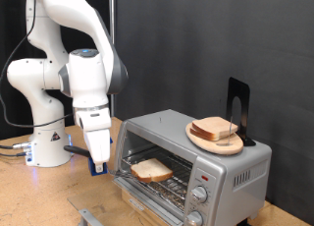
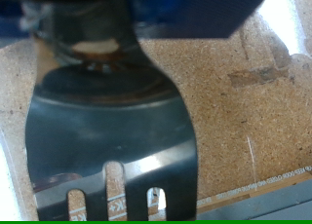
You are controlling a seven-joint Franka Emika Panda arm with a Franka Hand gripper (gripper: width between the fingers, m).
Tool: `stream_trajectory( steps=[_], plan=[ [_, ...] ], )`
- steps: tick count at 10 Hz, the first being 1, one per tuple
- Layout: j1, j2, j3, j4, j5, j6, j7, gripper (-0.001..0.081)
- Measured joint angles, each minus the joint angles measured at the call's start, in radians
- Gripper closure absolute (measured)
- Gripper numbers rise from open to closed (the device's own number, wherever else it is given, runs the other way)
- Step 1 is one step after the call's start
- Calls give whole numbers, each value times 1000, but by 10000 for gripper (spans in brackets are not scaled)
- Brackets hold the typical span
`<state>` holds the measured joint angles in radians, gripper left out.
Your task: Make a piece of toast with the oven
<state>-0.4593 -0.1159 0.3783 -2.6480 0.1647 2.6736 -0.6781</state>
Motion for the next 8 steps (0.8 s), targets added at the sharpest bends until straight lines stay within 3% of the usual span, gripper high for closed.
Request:
stream_trajectory(
  steps=[5,8],
  plan=[
    [11,-24,0,0,109,2,-67,406],
    [16,-33,12,-1,115,0,-66,406]
  ],
)
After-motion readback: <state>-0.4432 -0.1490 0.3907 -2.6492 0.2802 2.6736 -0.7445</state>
